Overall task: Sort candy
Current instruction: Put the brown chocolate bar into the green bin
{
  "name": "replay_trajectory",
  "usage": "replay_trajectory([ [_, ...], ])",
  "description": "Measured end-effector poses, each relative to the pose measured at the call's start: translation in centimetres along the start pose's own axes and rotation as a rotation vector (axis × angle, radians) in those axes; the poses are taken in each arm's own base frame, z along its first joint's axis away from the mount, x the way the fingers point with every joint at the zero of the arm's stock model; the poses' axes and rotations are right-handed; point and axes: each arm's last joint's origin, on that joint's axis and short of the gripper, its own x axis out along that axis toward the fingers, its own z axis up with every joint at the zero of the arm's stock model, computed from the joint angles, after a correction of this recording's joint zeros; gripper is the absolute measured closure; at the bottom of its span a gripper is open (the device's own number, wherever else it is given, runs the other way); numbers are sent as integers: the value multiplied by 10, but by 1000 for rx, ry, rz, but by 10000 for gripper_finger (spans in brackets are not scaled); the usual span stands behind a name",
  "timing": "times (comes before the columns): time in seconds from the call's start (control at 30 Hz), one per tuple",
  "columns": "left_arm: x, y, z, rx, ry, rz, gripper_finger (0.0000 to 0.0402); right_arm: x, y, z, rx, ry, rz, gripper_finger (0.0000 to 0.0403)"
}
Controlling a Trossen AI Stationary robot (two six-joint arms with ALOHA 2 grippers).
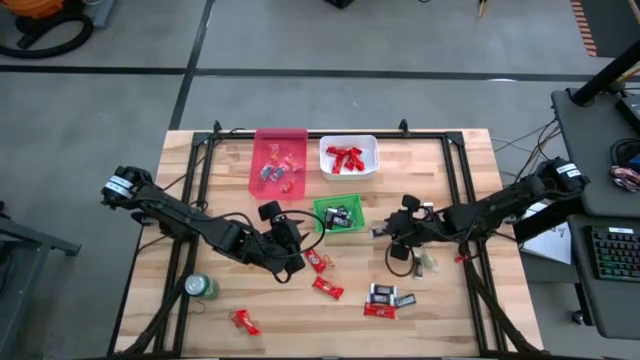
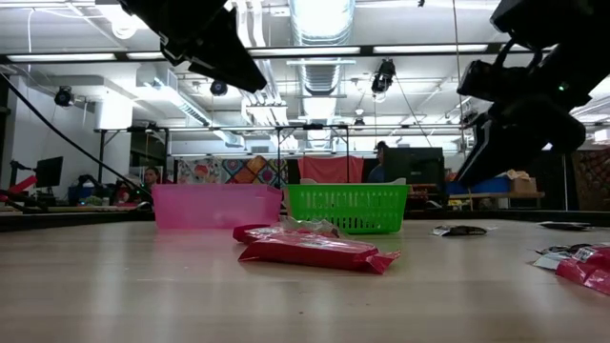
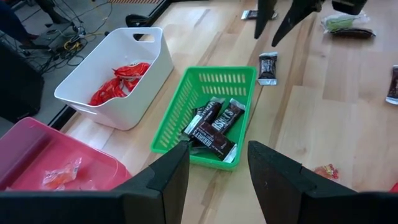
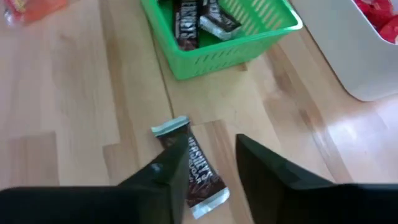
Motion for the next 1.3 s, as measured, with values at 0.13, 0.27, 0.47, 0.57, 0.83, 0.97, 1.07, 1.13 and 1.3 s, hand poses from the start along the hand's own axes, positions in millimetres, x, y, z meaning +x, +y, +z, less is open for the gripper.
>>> replay_trajectory([
  [0.13,0,0,1,-6,-5,-3,254,2,-2,0,-8,-1,7,226],
  [0.27,0,-1,2,1,-19,-8,254,4,0,-1,-41,-65,53,198],
  [0.47,0,-1,3,6,-25,-11,254,10,-1,-16,-71,-189,106,188],
  [0.57,0,-1,3,6,-25,-11,254,13,-4,-28,-71,-215,106,188],
  [0.83,0,-2,5,1,-39,-16,254,18,-17,-43,-62,-295,106,188],
  [0.97,0,-3,7,-12,-58,-24,254,21,-20,-46,-73,-324,117,188],
  [1.07,0,-3,8,-18,-63,-26,254,26,-19,-47,-100,-317,120,188],
  [1.13,0,-3,8,-21,-66,-27,254,30,-18,-48,-121,-317,117,188],
  [1.3,0,-3,9,-26,-70,-28,254,38,-13,-49,-151,-348,135,188],
])
